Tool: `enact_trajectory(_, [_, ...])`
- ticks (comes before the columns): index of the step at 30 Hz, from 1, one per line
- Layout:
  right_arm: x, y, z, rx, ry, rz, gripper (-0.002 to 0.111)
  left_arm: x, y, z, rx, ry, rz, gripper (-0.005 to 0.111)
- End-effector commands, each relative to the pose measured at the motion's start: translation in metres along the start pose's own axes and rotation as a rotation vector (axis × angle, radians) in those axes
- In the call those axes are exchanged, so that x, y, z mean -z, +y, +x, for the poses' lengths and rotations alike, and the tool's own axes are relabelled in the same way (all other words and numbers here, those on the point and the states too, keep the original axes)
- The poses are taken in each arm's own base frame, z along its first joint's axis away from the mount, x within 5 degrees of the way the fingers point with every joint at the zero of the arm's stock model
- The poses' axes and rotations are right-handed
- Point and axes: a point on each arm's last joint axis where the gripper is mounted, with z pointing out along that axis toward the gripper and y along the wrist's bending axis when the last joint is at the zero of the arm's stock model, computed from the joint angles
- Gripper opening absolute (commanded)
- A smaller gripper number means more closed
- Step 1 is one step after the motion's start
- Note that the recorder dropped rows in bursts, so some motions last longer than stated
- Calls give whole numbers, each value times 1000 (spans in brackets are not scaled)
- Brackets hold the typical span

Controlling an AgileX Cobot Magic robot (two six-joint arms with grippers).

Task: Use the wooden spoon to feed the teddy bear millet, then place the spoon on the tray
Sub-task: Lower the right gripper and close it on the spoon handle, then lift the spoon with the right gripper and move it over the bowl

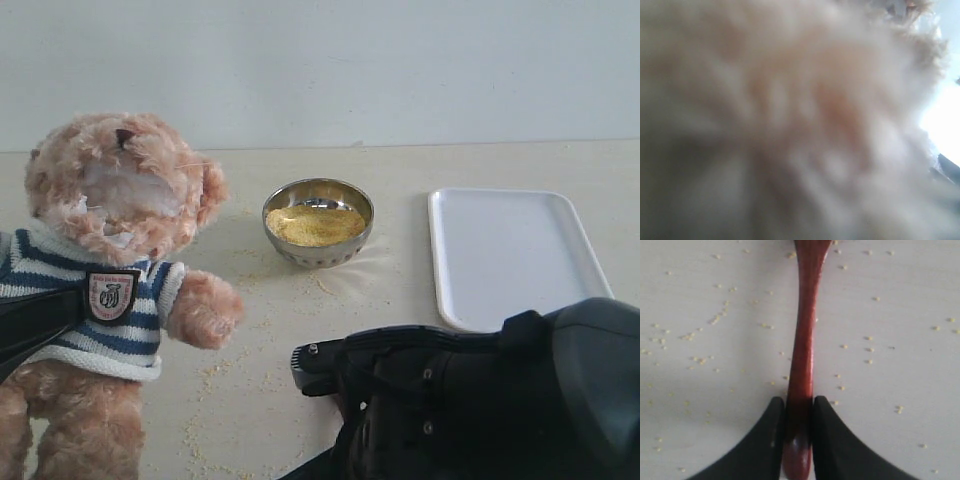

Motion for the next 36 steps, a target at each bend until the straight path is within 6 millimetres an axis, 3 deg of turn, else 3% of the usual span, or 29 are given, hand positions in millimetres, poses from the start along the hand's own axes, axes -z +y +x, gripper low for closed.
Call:
enact_trajectory(1, [3, -7, 1, 73, 4, 72, 0, 0, 0, -2, 18, -20, 8, 5])
enact_trajectory(5, [23, -22, -7, 214, -55, 201, 0, 0, 0, -2, 18, -20, 8, 5])
enact_trajectory(10, [72, -46, -21, 418, -158, 367, 0, 0, 0, -2, 18, -20, 8, 5])
enact_trajectory(16, [90, -60, -25, 649, -93, 551, 0, 0, 0, -2, 18, -20, 8, 5])
enact_trajectory(28, [143, -22, -80, 862, -218, 611, 0, 0, 0, -2, 18, -20, 8, 5])
enact_trajectory(36, [125, -4, -97, 1047, -193, 715, 0, 0, 0, -2, 18, -20, 8, 5])
